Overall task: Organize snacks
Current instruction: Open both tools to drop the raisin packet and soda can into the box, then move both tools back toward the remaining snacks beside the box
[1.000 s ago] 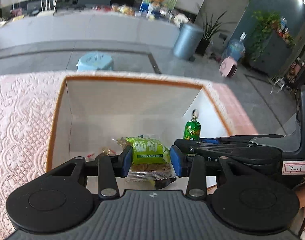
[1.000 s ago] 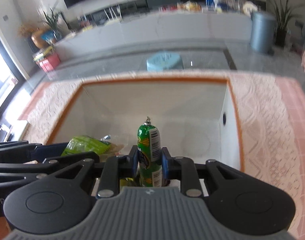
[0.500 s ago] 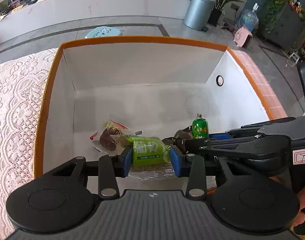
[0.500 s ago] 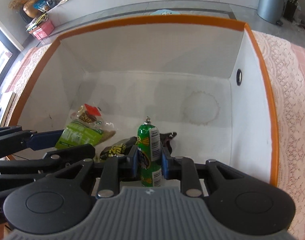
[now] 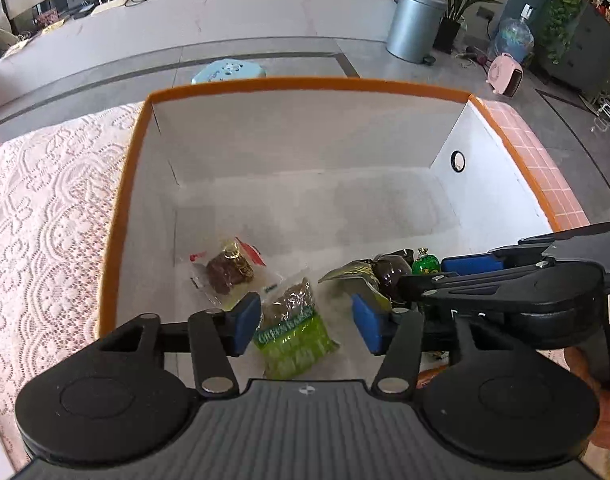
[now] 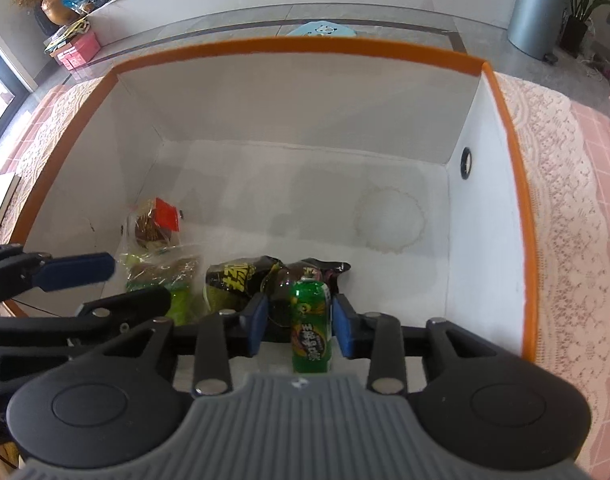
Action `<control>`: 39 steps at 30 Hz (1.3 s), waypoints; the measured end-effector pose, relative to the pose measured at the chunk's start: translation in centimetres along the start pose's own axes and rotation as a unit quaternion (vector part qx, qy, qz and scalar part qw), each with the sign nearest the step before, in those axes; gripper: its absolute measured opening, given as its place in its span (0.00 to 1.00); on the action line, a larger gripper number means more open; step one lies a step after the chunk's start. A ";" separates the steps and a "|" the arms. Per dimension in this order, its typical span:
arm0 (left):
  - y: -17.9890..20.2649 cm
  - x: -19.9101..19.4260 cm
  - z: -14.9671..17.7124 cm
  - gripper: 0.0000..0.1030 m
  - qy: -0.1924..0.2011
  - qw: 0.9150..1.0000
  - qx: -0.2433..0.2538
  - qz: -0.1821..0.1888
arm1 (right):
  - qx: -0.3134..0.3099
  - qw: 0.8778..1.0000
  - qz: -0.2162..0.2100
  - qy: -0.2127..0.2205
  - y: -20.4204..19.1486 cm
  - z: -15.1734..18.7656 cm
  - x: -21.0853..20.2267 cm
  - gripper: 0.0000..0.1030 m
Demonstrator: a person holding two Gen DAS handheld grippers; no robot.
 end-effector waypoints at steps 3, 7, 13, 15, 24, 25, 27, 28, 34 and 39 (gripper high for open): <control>0.1 -1.0 -0.1 0.68 0.009 1.000 0.002 -0.001 | 0.000 1.000 0.007 0.007 0.4 -0.1 -0.8 0.44; -0.1 -2.5 -0.5 0.70 0.033 0.999 -0.006 -0.005 | 0.001 1.000 0.002 0.019 0.4 -0.2 -2.4 0.52; -0.1 -5.2 -0.8 0.70 0.066 0.998 -0.019 -0.005 | -0.013 0.999 0.019 0.041 0.0 -0.7 -4.9 0.63; 0.2 -6.3 -1.0 0.70 0.079 0.997 -0.022 0.000 | -0.016 0.998 0.019 0.052 -0.1 -0.8 -6.1 0.64; 2.4 -13.0 -0.5 0.70 0.149 0.989 0.003 0.016 | -0.024 0.993 0.023 0.113 -1.5 0.3 -12.5 0.72; 2.7 -13.6 -0.4 0.71 0.156 0.988 0.003 0.017 | -0.021 0.992 0.024 0.121 -1.6 0.5 -13.2 0.72; 3.0 -15.1 0.0 0.71 0.173 0.985 0.004 0.015 | -0.018 0.990 0.025 0.139 -1.9 1.2 -15.0 0.72; 3.1 -15.7 0.2 0.71 0.180 0.984 0.006 0.014 | -0.017 0.989 0.025 0.147 -2.1 1.6 -15.8 0.72; 4.0 -17.9 2.1 0.71 0.198 0.980 0.017 0.022 | -0.027 0.979 0.040 0.197 -3.3 4.9 -19.9 0.73; 4.0 -17.9 4.2 0.71 0.182 0.983 0.023 0.028 | -0.035 0.975 0.048 0.213 -4.1 8.3 -21.4 0.73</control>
Point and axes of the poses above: each gripper's, at about its wrist camera, not at the fingertips, and x roughly the way its jaws point, y to its right, z to its underside, the point moved 9 cm from there along x, roughly the way its jaws point, and after that the axes turned 9 degrees about y, right-handed, at the moved point
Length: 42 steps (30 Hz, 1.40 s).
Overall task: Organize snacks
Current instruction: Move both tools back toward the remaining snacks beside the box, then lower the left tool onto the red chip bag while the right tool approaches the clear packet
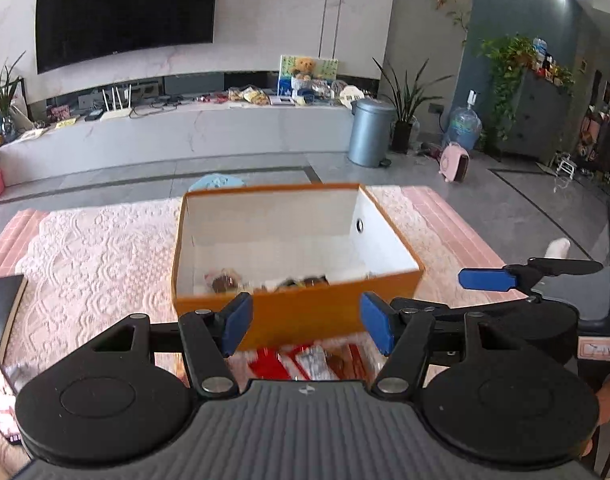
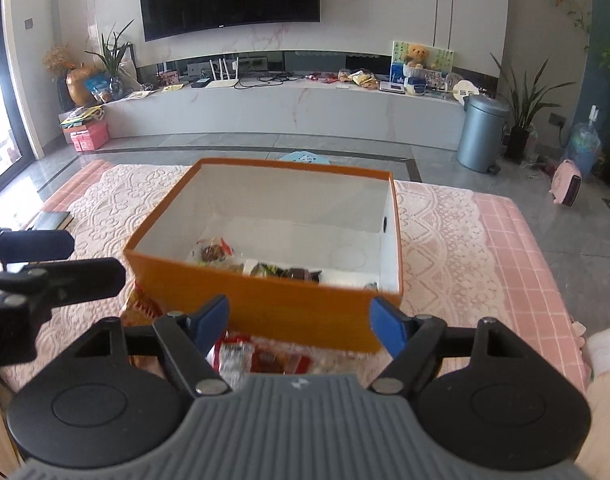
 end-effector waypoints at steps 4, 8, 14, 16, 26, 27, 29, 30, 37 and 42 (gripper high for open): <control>-0.2 -0.3 2.4 0.71 -0.021 1.000 -0.021 0.004 | -0.007 1.000 0.010 -0.001 -0.8 2.6 -1.5 0.73; -0.5 -0.6 5.5 0.71 -0.050 0.998 -0.028 0.004 | -0.002 1.000 0.009 -0.016 -1.5 5.5 -2.0 0.73; -0.7 -0.9 9.5 0.71 -0.086 0.996 -0.031 0.009 | 0.001 0.999 0.025 -0.037 -1.4 9.1 -2.4 0.73; -0.7 -0.9 10.4 0.71 -0.093 0.995 -0.033 0.017 | 0.004 0.999 0.029 -0.044 -1.1 10.1 -2.5 0.73; -0.6 -0.4 14.6 0.70 -0.121 0.992 -0.024 0.037 | 0.000 0.997 0.035 -0.073 0.3 14.9 -2.1 0.73; -0.6 -0.3 14.9 0.70 -0.123 0.992 -0.023 0.036 | -0.003 0.997 0.033 -0.074 0.3 15.1 -1.9 0.73; -0.7 -0.1 15.2 0.70 -0.122 0.992 -0.017 0.034 | -0.007 0.997 0.029 -0.072 0.2 15.4 -1.6 0.73; -0.8 0.0 15.3 0.71 -0.120 0.992 -0.010 0.033 | -0.010 0.997 0.027 -0.069 0.2 15.5 -1.4 0.73; -1.0 1.0 16.0 0.73 -0.123 0.991 0.009 0.043 | -0.031 0.998 0.022 -0.059 0.4 16.6 -0.1 0.73; -1.7 2.0 16.7 0.73 -0.134 0.990 -0.004 0.040 | -0.011 0.998 0.016 -0.054 0.8 16.3 0.8 0.73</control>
Point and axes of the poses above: each gripper's, at about its wrist camera, not at the fingertips, and x roughly the way its jaws point, y to its right, z to its underside, the point moved 9 cm from there along x, roughly the way its jaws point, and after that the axes turned 9 degrees about y, right-handed, at the moved point
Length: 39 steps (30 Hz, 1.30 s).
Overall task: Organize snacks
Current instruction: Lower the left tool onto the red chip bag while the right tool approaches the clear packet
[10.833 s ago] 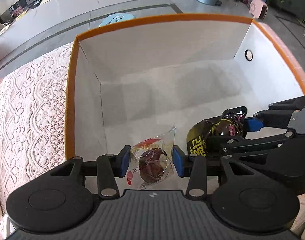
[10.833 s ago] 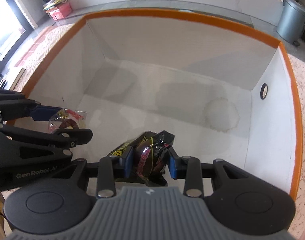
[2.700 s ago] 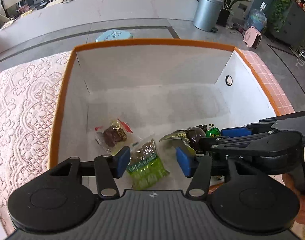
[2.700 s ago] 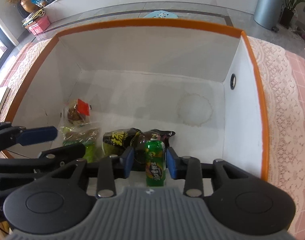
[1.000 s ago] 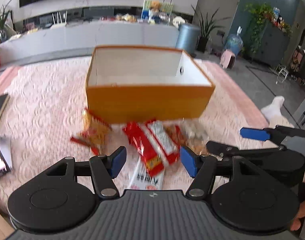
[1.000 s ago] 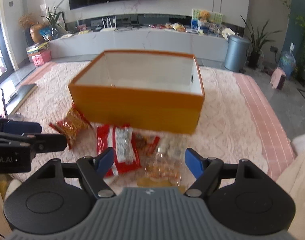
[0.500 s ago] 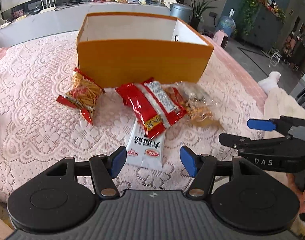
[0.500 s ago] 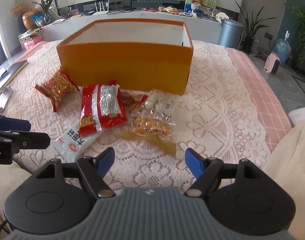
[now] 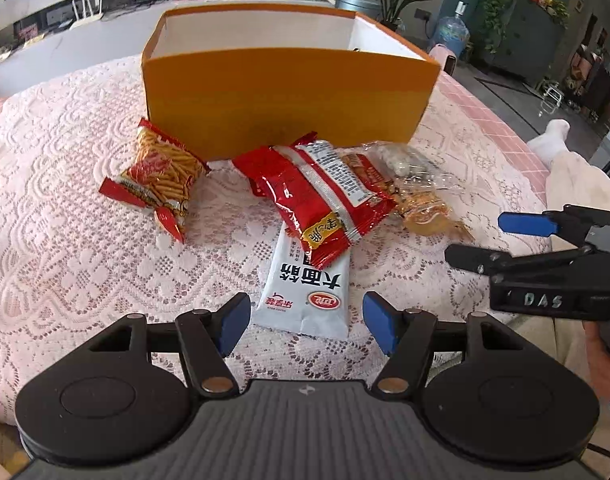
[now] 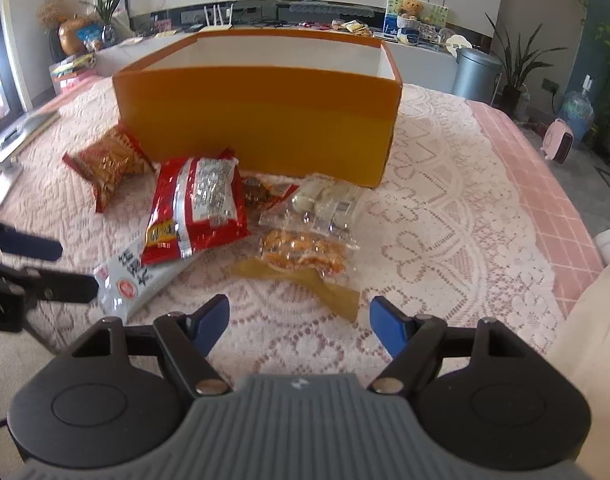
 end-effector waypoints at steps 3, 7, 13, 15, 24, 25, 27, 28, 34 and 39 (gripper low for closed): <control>-0.3 0.3 -0.4 0.73 0.011 1.000 -0.006 0.000 | 0.016 1.000 -0.001 0.018 0.1 -1.1 0.2 0.73; -0.5 0.6 -1.7 0.75 0.031 0.999 -0.019 0.006 | 0.029 0.999 0.003 0.035 0.4 -2.8 0.8 0.75; -1.1 2.0 -3.7 0.80 0.040 0.997 -0.067 -0.002 | 0.061 0.998 0.018 0.031 1.6 -4.6 2.6 0.83; -1.0 2.8 -4.2 0.80 0.037 0.996 -0.080 -0.003 | 0.068 0.997 0.023 0.024 2.0 -4.8 3.3 0.83; -1.3 5.4 -5.9 0.80 0.018 0.990 -0.136 -0.029 | 0.088 0.996 0.017 -0.003 2.5 -5.1 6.5 0.77; -1.5 5.7 -5.9 0.80 0.009 0.988 -0.147 -0.038 | 0.090 0.996 0.016 -0.006 2.5 -5.1 6.8 0.77; -1.8 6.1 -6.0 0.80 -0.001 0.984 -0.172 -0.045 | 0.092 0.996 0.014 -0.012 2.4 -5.1 7.4 0.77; -2.0 6.3 -6.2 0.80 -0.006 0.982 -0.182 -0.046 | 0.092 0.996 0.015 -0.014 2.4 -5.0 7.8 0.77; -1.9 7.3 -6.4 0.80 -0.028 0.975 -0.200 -0.088 | 0.106 0.994 0.002 -0.021 2.5 -4.6 8.5 0.60; -1.2 8.4 -6.5 0.81 -0.050 0.972 -0.203 -0.105 | 0.098 0.995 -0.001 -0.014 2.3 -4.5 8.4 0.60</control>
Point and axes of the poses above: each gripper's, at about its wrist camera, not at the fingertips, and x roughly the way its jaws point, y to its right, z to its underside, the point moved 9 cm from there along x, roughly the way its jaws point, and after that the axes turned 9 degrees about y, right-handed, at the moved point
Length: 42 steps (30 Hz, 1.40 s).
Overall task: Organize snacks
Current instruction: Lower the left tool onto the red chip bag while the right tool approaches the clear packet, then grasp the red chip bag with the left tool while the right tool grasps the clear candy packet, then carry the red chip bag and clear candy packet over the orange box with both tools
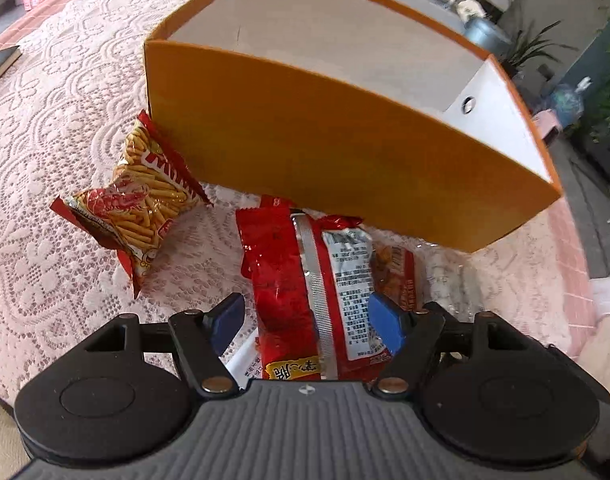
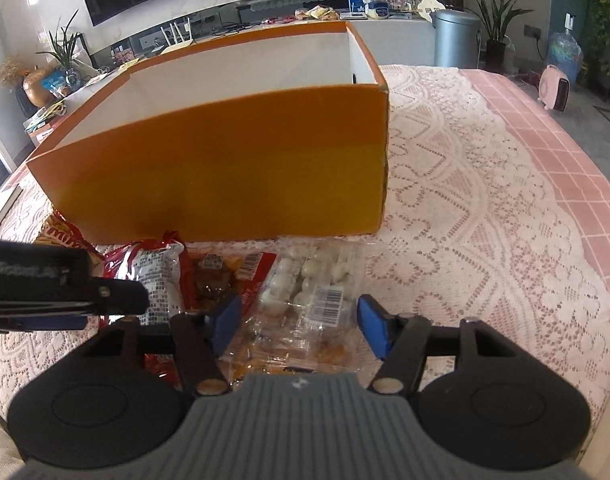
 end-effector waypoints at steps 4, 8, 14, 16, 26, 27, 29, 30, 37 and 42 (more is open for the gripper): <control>0.4 0.9 0.4 0.82 -0.011 1.000 -0.009 -0.007 | 0.000 1.000 -0.004 0.005 0.0 0.0 -0.1 0.60; 0.7 1.8 0.8 0.83 -0.016 1.000 -0.007 -0.008 | 0.001 1.000 -0.006 0.010 0.1 0.1 -0.2 0.59; 0.6 1.6 1.1 0.75 -0.008 1.000 -0.001 0.006 | -0.006 1.000 -0.006 0.017 0.0 0.1 -0.3 0.57; 0.4 1.1 1.1 0.75 -0.005 1.000 0.000 0.009 | -0.005 1.000 -0.006 0.020 0.0 0.0 -0.3 0.55; -0.1 -2.0 1.1 0.75 0.013 0.999 0.022 0.031 | -0.002 0.999 -0.011 0.036 0.1 -0.3 -1.7 0.50; -0.2 -2.5 1.1 0.75 0.015 0.999 0.027 0.034 | -0.002 0.999 -0.011 0.037 0.2 -0.3 -1.9 0.50; -0.3 -3.2 1.2 0.75 0.017 0.998 0.032 0.041 | -0.004 0.999 -0.011 0.043 0.2 -0.4 -2.4 0.50; -0.3 -3.6 1.2 0.75 0.018 0.998 0.033 0.045 | -0.005 0.999 -0.012 0.046 0.2 -0.4 -2.8 0.50; -1.0 -6.2 1.2 0.75 0.028 0.997 0.048 0.053 | -0.015 0.997 -0.029 0.067 -0.7 -1.0 -5.2 0.49; -0.8 -8.1 1.1 0.75 0.046 0.995 0.067 0.050 | -0.017 0.995 -0.050 0.082 -1.5 -1.6 -7.2 0.49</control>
Point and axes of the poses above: each gripper's, at about its wrist camera, not at the fingertips, and x roughly the way its jaws point, y to its right, z to its underside, the point moved 9 cm from there along x, roughly the way its jaws point, and after that the axes turned 9 degrees about y, right-handed, at the moved point
